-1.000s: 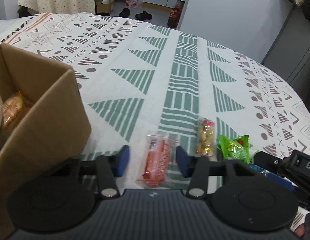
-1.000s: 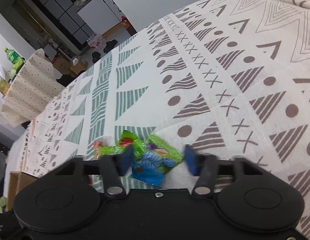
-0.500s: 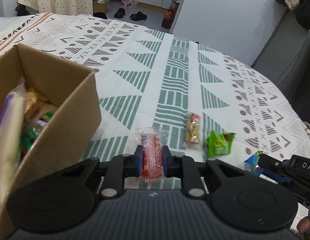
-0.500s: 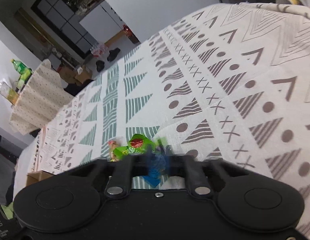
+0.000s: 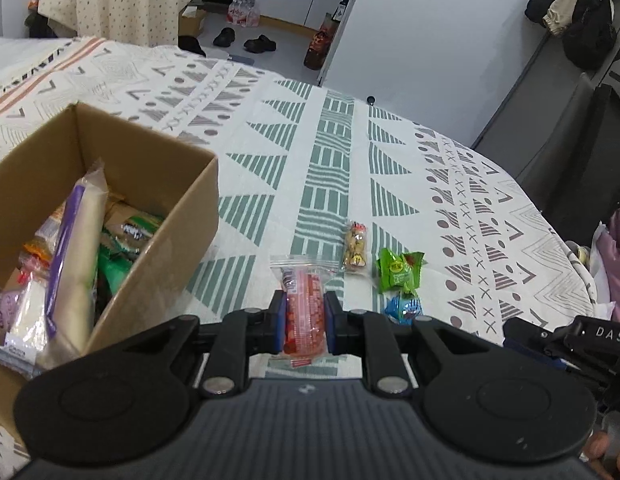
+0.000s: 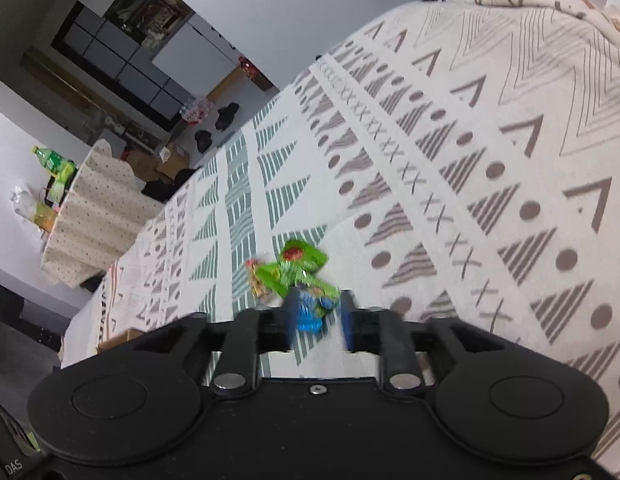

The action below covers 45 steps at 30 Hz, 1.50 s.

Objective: Organize snacks
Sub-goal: 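Grasp the orange-red stick candy with the left gripper while the right gripper approaches the candies, then close the right gripper on the blue candy packet and lift it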

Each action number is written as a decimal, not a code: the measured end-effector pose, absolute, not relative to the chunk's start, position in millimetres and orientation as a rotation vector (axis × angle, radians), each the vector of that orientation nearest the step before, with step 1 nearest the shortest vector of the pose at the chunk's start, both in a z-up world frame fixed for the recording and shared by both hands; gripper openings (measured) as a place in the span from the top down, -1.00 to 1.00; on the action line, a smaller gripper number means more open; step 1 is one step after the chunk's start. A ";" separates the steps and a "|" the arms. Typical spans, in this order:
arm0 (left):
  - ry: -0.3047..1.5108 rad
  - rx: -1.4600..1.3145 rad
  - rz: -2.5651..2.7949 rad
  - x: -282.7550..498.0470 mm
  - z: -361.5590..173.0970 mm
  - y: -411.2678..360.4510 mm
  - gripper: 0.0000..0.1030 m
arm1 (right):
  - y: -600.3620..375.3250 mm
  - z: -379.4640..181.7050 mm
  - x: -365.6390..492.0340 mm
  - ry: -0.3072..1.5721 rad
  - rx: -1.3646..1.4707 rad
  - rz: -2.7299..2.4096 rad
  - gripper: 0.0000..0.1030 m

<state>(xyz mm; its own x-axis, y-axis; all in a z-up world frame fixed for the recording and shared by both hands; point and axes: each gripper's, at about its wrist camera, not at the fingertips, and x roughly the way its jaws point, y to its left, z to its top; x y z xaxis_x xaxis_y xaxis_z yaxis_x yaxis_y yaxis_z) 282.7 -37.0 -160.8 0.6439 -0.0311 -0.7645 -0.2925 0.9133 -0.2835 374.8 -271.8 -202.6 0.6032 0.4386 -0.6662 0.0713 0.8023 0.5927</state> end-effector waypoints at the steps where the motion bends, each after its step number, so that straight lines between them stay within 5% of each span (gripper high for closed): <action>1: 0.870 -0.412 0.152 282.0 -162.7 -36.5 0.65 | -268.7 -202.8 374.9 0.916 0.613 0.229 0.33; 5: 0.887 -0.421 0.152 282.6 -168.8 -34.5 0.65 | -256.0 -208.7 381.3 0.935 0.581 0.236 0.03; 28: 0.984 -0.438 0.169 320.9 -218.6 -19.9 0.65 | -201.8 -251.0 430.1 0.979 0.421 0.245 0.00; 33: 0.976 -0.439 0.184 316.7 -216.0 -20.4 0.66 | -195.0 -249.4 422.3 1.016 0.366 0.263 0.46; 45: 0.913 -0.436 0.176 298.2 -182.6 -21.2 0.95 | -211.2 -208.4 392.8 0.930 0.461 0.321 0.51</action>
